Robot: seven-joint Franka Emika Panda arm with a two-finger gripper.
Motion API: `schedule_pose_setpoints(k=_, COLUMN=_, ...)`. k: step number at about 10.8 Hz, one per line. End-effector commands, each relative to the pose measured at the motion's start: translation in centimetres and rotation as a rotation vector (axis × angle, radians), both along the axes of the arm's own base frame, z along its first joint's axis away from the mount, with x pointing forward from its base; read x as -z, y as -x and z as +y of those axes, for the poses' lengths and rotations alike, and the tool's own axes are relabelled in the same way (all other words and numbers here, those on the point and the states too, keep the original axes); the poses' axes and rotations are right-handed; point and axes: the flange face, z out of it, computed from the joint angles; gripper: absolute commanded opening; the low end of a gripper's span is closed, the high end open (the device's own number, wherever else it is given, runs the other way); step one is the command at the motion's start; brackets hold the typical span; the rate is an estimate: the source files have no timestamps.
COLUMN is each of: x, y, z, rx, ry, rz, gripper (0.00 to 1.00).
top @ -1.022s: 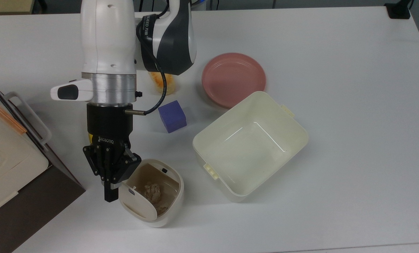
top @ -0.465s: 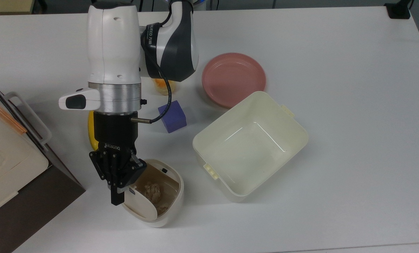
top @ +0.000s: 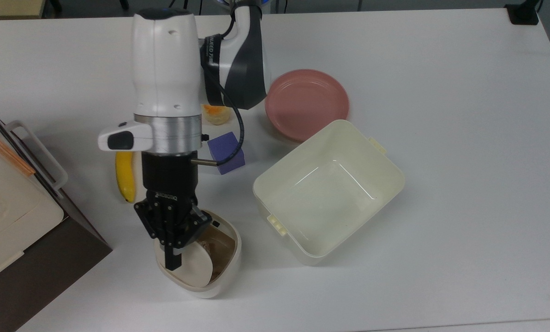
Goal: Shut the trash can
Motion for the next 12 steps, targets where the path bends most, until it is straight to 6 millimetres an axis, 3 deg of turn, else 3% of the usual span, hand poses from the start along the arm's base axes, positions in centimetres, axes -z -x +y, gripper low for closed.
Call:
schedule_pose_setpoints(k=1, x=1.5, y=0.8, z=1.9, rx=-0.027, ry=0.023, rz=0.038, gripper=0.0)
schedule_pose_setpoints(k=5, x=3.1, y=2.4, z=3.8, rx=-0.065, ry=0.061, rz=0.049, gripper=0.0)
schedule_pose_setpoints(k=6, x=3.1, y=2.7, z=5.1, rx=-0.085, ry=0.066, rz=0.037, gripper=0.0)
schedule_pose_setpoints(k=12, x=5.2, y=4.3, z=5.7, rx=-0.102, ry=0.077, rz=0.09, gripper=0.0)
